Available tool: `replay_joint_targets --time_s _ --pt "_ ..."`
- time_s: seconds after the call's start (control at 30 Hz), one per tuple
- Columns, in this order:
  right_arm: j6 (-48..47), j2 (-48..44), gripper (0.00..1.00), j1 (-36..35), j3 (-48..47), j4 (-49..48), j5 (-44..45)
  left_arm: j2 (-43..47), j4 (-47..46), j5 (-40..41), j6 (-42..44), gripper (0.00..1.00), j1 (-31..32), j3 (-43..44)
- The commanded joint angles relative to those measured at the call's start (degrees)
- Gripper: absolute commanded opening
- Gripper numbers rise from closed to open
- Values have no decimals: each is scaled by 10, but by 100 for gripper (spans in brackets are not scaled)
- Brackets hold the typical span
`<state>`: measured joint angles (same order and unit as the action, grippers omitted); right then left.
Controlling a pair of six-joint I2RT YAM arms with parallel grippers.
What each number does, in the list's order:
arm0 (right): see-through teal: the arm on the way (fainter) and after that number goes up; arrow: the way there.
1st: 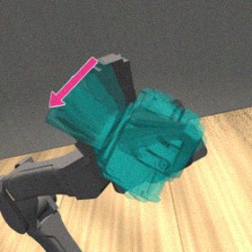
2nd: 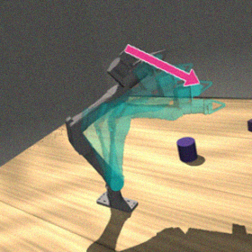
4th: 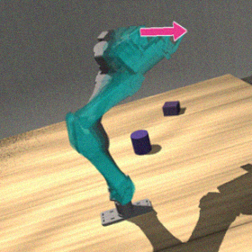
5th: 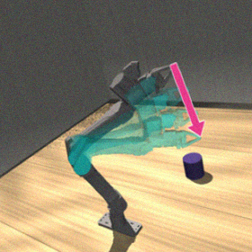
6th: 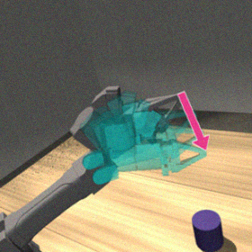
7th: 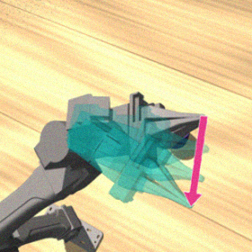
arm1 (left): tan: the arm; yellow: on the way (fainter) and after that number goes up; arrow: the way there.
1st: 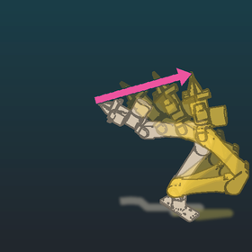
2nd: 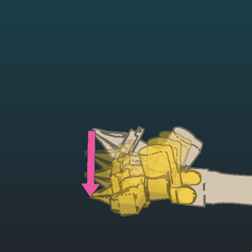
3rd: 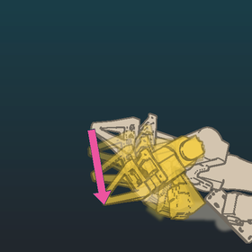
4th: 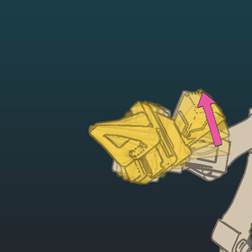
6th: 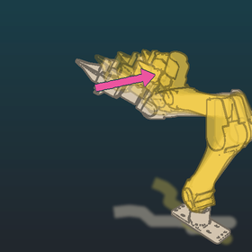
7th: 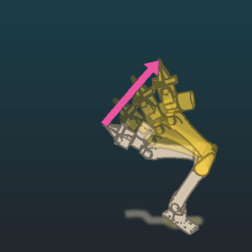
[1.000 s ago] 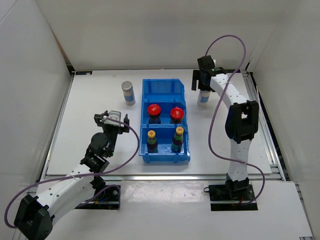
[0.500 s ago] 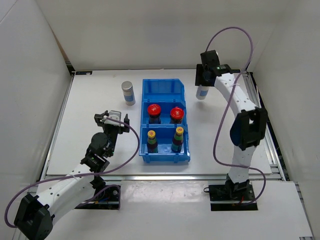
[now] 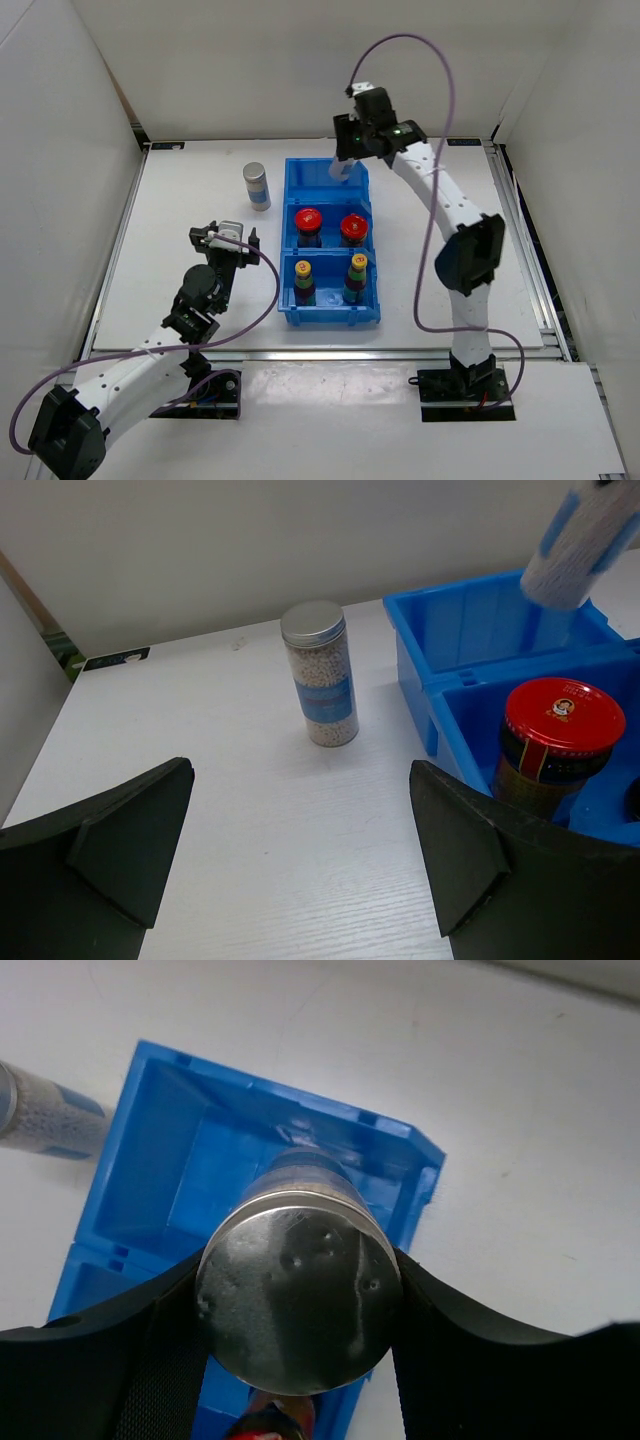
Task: Organize the condiment bottles
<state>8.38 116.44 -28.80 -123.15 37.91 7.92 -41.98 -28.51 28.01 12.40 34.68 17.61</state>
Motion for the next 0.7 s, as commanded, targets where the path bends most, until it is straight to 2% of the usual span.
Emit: replay_joint_targets --time_s 0.0,0.17,0.37,0.43,0.47,0.5,0.57,0.6,0.67 --pt "-14 72 29 -6 -88 24 1 -4 -8 -6 -7 100 8 -3" --pt "0 106 29 -6 -110 45 36 -4 -8 -6 -7 100 8 -8" --pt "11 111 29 -6 -72 45 63 -4 -8 -11 -7 100 14 -8" --pt "11 111 38 -6 -66 45 63 -4 -8 -11 -7 100 14 -8" --pt "11 111 46 -6 -66 45 63 -4 -8 -11 -7 100 14 -8" --pt "11 111 65 -6 -66 45 63 -4 -8 -11 -7 100 14 -8" --pt "11 117 80 -6 -66 45 69 -4 -8 -11 -7 100 14 -8" --pt "17 117 100 -6 -66 45 75 -4 -8 -11 -7 100 14 -8" --pt "23 104 100 -6 -72 45 82 -4 -8 -11 -7 100 14 -8"
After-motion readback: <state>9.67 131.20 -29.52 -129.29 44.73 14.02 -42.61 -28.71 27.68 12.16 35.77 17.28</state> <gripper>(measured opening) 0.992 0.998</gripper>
